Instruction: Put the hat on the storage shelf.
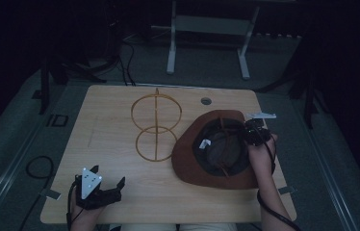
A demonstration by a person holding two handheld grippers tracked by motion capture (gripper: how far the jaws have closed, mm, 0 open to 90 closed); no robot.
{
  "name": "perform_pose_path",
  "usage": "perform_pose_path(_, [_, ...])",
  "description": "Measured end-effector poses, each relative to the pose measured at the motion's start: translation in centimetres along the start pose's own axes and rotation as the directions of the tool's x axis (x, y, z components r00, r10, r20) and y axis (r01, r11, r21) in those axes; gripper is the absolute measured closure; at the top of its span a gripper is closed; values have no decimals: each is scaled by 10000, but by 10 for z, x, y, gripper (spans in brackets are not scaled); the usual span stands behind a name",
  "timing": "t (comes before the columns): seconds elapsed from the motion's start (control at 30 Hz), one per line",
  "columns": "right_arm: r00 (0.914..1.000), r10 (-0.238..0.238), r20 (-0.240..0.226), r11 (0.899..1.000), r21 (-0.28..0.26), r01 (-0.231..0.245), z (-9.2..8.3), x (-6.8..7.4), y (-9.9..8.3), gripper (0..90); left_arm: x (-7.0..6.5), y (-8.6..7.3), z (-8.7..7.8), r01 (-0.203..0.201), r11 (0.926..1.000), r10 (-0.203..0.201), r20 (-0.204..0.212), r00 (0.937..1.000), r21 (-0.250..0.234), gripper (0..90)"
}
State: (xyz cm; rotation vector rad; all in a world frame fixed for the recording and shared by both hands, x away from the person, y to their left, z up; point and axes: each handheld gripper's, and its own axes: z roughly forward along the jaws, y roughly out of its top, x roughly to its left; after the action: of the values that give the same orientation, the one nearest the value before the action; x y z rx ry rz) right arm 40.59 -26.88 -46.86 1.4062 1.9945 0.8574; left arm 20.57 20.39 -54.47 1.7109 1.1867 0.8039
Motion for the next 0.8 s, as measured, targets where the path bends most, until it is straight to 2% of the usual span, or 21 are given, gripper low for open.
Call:
perform_pose_path(0.2, [9999,-97,-95,9978,-656,90,-31,2,7,844,-13,16,0,-97,9996,77,711,9974,272,32])
perform_pose_path(0.27, [9997,-49,-221,9965,-830,30,-38,2,7,844,-18,23,1,108,9995,-142,1155,9932,305,33])
perform_pose_path(0.33, [9993,26,-376,9957,-921,-60,-42,4,4,844,-24,31,3,47,9995,-94,1475,9890,327,33])
perform_pose_path(0.4, [9990,-120,-437,9952,-976,77,-46,8,2,844,-32,40,6,-76,9996,27,1789,9839,269,33])
perform_pose_path(0.5, [9989,-225,-410,9941,-1066,180,-51,13,-3,844,-44,52,13,-424,9988,365,2106,9769,237,33])
perform_pose_path(0.63, [9984,-336,-446,9930,-1143,283,-53,15,-8,844,-61,65,19,-1143,9934,1122,2129,9706,-26,48])
perform_pose_path(0.8, [9970,-651,-427,9911,-1192,597,-55,21,-11,844,-81,81,29,-1558,9876,1555,2502,9556,-190,48])
